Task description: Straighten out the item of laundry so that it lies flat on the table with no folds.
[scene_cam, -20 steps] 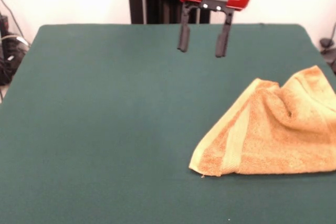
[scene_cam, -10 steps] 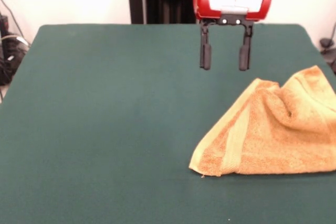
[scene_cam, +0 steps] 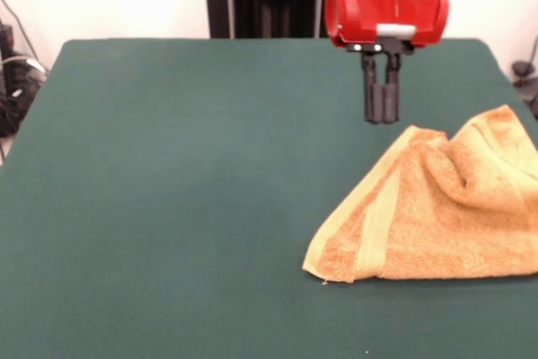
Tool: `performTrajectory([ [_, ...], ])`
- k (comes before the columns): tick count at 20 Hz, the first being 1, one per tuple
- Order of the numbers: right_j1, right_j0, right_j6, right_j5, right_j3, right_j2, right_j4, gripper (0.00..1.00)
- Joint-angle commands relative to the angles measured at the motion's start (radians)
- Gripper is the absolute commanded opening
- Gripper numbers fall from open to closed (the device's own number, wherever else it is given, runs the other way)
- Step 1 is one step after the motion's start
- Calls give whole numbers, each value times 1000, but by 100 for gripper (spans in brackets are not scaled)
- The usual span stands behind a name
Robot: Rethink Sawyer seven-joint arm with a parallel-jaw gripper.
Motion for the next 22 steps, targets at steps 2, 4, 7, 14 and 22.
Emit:
performTrajectory([
  [2, 88, 69, 31, -60, -51, 45, -49, 0],
  [4, 97, 88, 40, -84, -63, 20, -51, 0],
  [7, 100, 96, 42, -82, -68, 12, -55, 0],
  [14, 249, 186, 56, -111, -190, -155, -26, 0],
  [22, 309, 195, 51, -58, -268, -208, -16, 0],
])
